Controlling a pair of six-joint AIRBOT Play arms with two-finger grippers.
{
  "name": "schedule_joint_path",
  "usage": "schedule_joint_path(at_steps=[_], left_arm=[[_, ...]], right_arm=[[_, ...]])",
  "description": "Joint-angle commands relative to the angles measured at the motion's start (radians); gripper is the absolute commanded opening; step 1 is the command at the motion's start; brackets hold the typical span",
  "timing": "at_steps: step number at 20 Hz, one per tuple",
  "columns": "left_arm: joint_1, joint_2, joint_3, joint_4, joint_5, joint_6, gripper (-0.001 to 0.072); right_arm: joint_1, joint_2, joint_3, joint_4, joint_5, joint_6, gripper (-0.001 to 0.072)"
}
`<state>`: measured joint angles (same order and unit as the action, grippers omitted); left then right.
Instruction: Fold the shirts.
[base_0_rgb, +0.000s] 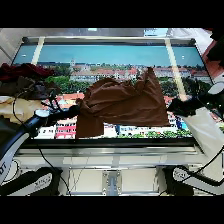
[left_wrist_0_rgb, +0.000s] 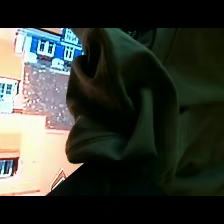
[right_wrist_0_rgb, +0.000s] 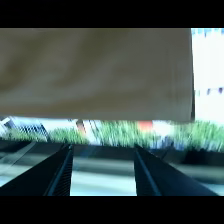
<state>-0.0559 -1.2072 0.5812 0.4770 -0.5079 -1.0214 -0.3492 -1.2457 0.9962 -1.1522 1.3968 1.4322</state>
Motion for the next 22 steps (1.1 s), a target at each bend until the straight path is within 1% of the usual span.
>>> schedule_joint_path(at_steps=[1, 3, 4, 8, 13, 15, 17, 21, 22], left_arm=[[0.0, 0.0, 0.035, -0.006, -0.022, 0.028, 0.0011], [0.0, 0.0, 0.035, -0.006, -0.026, 0.032, 0.0011], [0.0, 0.0, 0.035, -0.006, -0.034, 0.034, 0.0011], [0.0, 0.0, 0.035, -0.006, -0.063, 0.05, 0.0011], [0.0, 0.0, 0.035, -0.006, -0.082, 0.05, 0.0011], [0.0, 0.0, 0.035, -0.006, -0.086, 0.051, 0.0011], [0.0, 0.0, 0.035, -0.006, -0.086, 0.051, 0.0011], [0.0, 0.0, 0.035, -0.006, -0.089, 0.051, 0.0011], [0.0, 0.0, 0.035, -0.006, -0.089, 0.051, 0.0012]], right_arm=[[-0.082, 0.0, -0.151, 0.045, 0.049, 0.076, 0.045], [-0.124, 0.0, -0.171, 0.048, 0.043, 0.101, 0.0451], [-0.134, 0.0, -0.179, 0.054, 0.015, 0.117, 0.0451], [-0.137, -0.001, -0.239, 0.14, -0.119, 0.129, 0.0451], [-0.137, 0.0, -0.347, 0.143, -0.317, 0.161, 0.0451], [-0.137, 0.0, -0.37, 0.15, -0.37, 0.171, 0.0451], [-0.137, 0.0, -0.389, 0.177, -0.426, 0.17, 0.0451], [-0.137, 0.0, -0.396, 0.287, -0.528, 0.167, 0.0444], [-0.137, 0.0, -0.396, 0.31, -0.542, 0.16, 0.0331]])
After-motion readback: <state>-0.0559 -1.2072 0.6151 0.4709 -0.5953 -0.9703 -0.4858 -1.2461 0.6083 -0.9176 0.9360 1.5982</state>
